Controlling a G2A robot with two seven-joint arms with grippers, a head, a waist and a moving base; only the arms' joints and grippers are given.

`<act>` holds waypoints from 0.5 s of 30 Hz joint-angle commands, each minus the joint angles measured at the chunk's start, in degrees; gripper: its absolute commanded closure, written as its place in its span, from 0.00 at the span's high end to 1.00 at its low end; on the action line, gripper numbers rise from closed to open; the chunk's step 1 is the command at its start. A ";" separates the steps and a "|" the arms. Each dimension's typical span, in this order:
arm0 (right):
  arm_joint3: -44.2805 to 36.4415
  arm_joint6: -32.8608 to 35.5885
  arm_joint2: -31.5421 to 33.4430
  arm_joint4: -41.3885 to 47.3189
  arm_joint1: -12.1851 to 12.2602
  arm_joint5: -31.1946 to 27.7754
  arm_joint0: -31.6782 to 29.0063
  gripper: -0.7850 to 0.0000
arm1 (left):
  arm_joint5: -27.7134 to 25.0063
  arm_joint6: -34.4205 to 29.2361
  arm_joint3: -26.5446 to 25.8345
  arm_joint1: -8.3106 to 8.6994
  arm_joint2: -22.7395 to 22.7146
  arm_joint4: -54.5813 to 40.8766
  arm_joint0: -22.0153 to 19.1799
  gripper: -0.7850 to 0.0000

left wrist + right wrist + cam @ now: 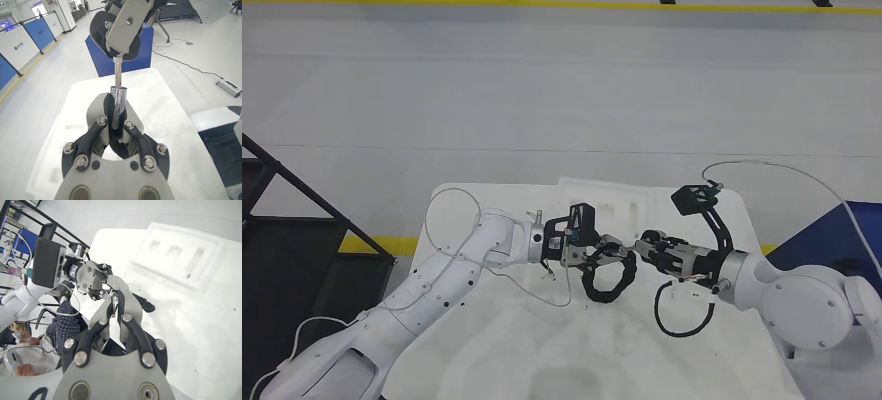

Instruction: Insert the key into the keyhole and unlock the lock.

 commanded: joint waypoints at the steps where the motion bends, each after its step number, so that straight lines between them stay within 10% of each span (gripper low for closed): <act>1: 0.11 -0.08 -0.08 -0.13 0.02 0.07 0.04 0.00 | -0.17 0.02 0.05 -0.09 -0.26 0.07 0.12 0.00; 15: 0.40 -0.38 -1.11 -2.05 0.15 0.39 0.35 0.00 | -0.89 -0.81 -0.39 -0.65 -1.82 0.86 1.17 0.00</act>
